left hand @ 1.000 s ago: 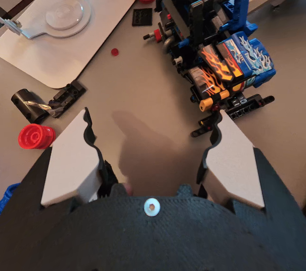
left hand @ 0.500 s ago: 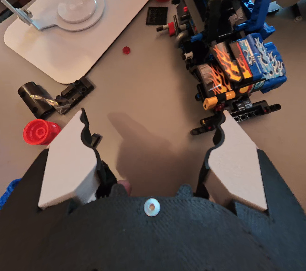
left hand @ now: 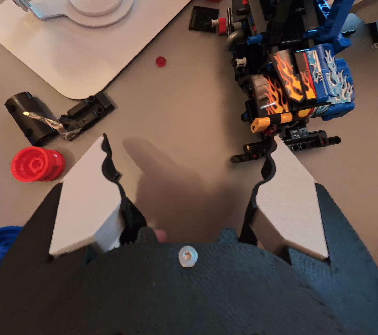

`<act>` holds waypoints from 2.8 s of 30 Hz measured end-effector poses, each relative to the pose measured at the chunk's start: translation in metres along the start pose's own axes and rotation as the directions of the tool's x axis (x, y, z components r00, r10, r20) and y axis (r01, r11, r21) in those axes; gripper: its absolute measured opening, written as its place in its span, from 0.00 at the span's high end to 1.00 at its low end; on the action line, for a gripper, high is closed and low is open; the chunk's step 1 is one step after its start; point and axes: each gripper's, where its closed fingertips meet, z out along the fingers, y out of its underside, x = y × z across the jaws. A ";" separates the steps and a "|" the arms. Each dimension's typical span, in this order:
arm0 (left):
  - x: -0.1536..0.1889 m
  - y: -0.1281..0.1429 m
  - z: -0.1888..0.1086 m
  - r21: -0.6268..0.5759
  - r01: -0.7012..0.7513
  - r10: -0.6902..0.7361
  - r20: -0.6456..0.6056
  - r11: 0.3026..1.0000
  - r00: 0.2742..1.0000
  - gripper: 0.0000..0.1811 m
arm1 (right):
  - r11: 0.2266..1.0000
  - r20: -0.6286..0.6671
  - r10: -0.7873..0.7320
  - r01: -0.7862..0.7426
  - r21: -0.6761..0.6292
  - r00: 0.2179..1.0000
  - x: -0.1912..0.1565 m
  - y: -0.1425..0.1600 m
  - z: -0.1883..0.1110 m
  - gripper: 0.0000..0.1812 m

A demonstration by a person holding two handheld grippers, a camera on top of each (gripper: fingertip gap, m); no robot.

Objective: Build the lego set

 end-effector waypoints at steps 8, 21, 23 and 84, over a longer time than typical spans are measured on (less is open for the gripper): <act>-0.006 0.002 0.002 -0.007 0.173 -0.173 0.001 0.985 0.985 0.35 | 0.988 0.007 0.084 -0.085 0.128 0.996 0.009 -0.004 0.006 0.60; -0.014 0.008 0.002 -0.016 0.234 -0.233 0.049 0.972 0.971 0.27 | 0.985 -0.021 0.121 -0.117 0.127 0.992 0.016 -0.002 0.007 0.51; -0.015 0.008 0.002 -0.017 0.240 -0.239 0.054 0.971 0.970 0.26 | 0.985 -0.021 0.121 -0.117 0.127 0.992 0.016 -0.002 0.007 0.51; -0.041 0.073 -0.049 -0.074 0.334 -0.296 0.315 0.939 0.902 0.34 | 0.986 -0.018 0.114 -0.111 0.126 0.993 0.017 -0.003 0.008 0.49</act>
